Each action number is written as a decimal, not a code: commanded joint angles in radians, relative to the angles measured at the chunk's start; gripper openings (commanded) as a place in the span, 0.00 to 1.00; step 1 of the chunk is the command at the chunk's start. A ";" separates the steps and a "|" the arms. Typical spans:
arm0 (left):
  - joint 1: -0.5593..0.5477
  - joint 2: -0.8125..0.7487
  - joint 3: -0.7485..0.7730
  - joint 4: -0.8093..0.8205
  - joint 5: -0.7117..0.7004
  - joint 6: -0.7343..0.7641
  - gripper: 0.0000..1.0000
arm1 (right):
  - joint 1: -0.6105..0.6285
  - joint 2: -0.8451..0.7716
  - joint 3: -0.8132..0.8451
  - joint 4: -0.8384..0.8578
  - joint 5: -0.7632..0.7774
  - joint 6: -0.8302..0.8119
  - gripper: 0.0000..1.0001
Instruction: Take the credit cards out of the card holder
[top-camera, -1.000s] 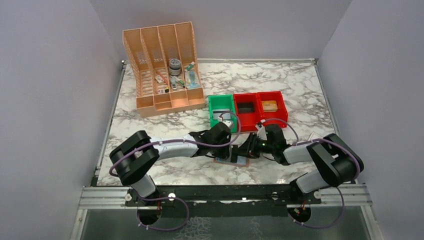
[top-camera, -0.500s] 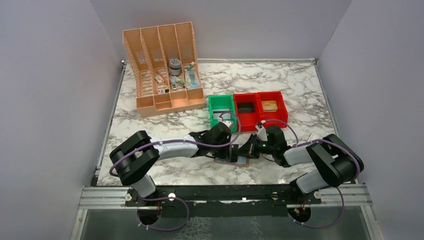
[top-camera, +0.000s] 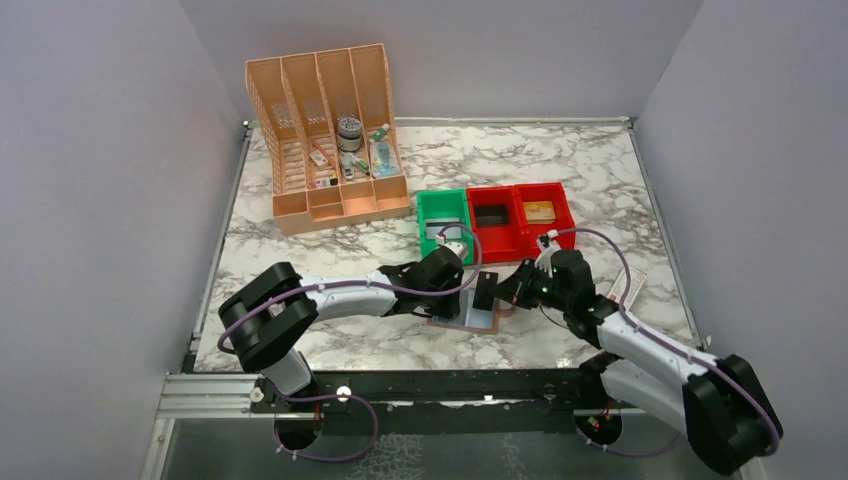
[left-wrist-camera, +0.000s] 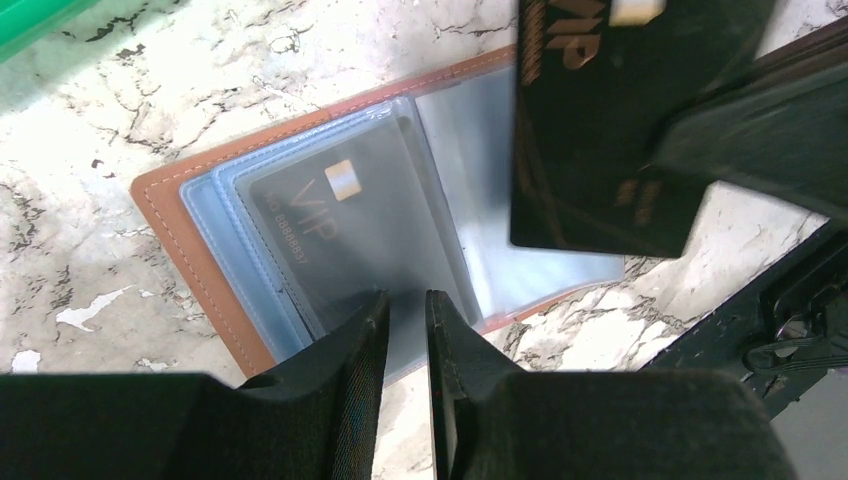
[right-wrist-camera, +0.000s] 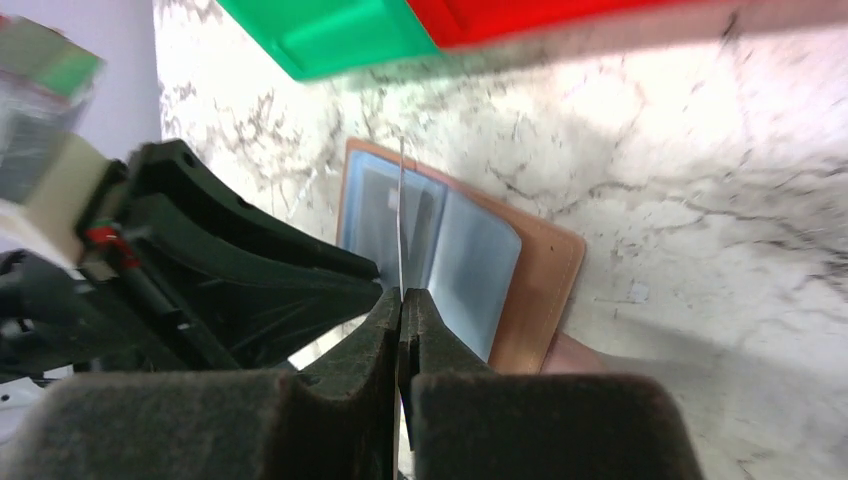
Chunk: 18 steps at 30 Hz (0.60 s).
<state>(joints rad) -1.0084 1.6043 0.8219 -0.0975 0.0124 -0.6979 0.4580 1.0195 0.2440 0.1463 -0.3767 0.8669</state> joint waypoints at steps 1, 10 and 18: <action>-0.006 -0.029 -0.023 -0.065 -0.037 0.007 0.25 | -0.004 -0.158 0.055 -0.205 0.194 -0.105 0.01; -0.006 -0.111 -0.022 -0.037 -0.041 0.014 0.47 | -0.004 -0.379 0.047 -0.169 0.281 -0.212 0.01; -0.004 -0.224 -0.069 -0.021 -0.136 -0.003 0.62 | -0.004 -0.364 0.113 -0.132 0.430 -0.379 0.01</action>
<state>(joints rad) -1.0100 1.4536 0.7868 -0.1307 -0.0368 -0.6975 0.4568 0.6464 0.2859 -0.0101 -0.0715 0.6109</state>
